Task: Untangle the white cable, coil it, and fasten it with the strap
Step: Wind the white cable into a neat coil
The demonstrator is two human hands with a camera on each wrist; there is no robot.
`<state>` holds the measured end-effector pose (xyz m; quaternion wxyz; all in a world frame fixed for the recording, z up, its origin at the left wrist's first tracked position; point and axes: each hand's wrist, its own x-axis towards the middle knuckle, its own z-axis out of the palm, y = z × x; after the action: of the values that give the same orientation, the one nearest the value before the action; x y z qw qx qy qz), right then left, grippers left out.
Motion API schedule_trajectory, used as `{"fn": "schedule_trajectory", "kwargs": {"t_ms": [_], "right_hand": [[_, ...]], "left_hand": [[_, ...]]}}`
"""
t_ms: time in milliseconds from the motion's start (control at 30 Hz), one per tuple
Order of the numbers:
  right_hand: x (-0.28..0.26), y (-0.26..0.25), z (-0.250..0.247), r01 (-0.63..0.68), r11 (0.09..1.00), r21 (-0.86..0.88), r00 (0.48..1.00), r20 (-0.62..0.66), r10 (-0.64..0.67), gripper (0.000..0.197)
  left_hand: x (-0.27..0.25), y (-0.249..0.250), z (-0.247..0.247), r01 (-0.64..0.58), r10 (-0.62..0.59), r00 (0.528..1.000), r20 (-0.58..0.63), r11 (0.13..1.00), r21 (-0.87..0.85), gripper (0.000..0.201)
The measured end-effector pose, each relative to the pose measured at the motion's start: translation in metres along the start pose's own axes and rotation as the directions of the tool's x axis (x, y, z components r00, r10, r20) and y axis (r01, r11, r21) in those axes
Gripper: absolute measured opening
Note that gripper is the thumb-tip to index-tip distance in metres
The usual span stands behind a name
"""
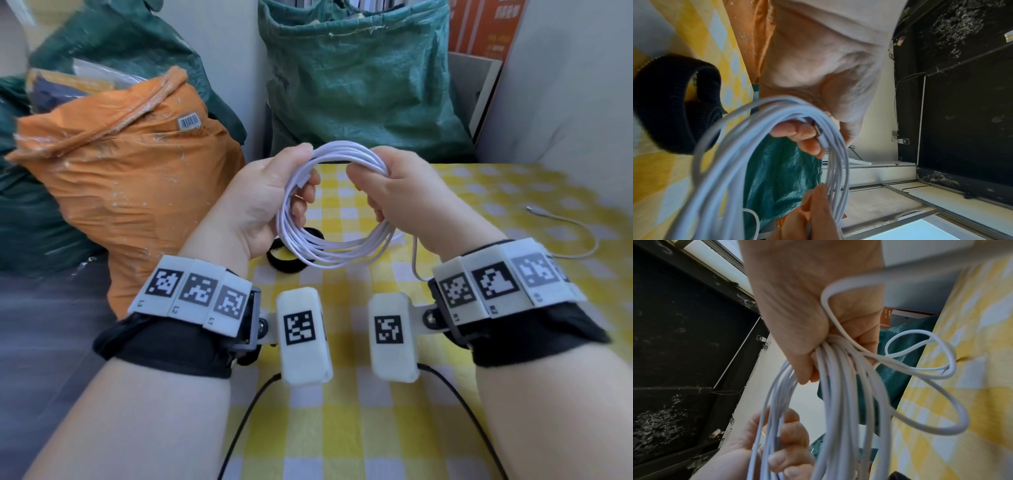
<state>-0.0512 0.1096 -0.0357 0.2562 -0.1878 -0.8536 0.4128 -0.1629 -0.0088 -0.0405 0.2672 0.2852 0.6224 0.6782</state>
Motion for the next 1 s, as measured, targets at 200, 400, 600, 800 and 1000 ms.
{"fn": "schedule_trajectory", "kwargs": {"t_ms": [200,400,600,800,1000], "right_hand": [[-0.003,-0.003,0.003,0.033,0.98,-0.198,0.994,0.112,-0.011,0.024],[-0.004,-0.009,0.003,0.07,0.952,-0.299,0.99,0.138,-0.029,0.025],[-0.002,-0.006,0.004,0.107,0.955,-0.275,0.994,0.051,-0.096,0.035],[-0.002,-0.003,0.0,0.088,0.959,-0.269,0.996,0.031,-0.083,0.051],[-0.003,-0.004,-0.002,-0.001,0.972,-0.235,0.999,0.042,0.012,0.044]], "left_hand": [[-0.003,0.0,-0.004,-0.044,-0.002,0.985,0.171,0.963,0.264,0.035],[-0.005,0.0,-0.008,-0.13,-0.014,0.943,0.332,0.904,0.408,0.037],[-0.002,-0.001,-0.007,-0.078,-0.013,0.954,0.301,0.954,0.289,0.03],[0.002,0.001,-0.011,-0.034,0.001,0.987,0.158,0.978,0.206,0.035],[0.005,-0.001,-0.015,-0.023,0.02,1.0,0.017,0.985,0.169,0.039]]}}
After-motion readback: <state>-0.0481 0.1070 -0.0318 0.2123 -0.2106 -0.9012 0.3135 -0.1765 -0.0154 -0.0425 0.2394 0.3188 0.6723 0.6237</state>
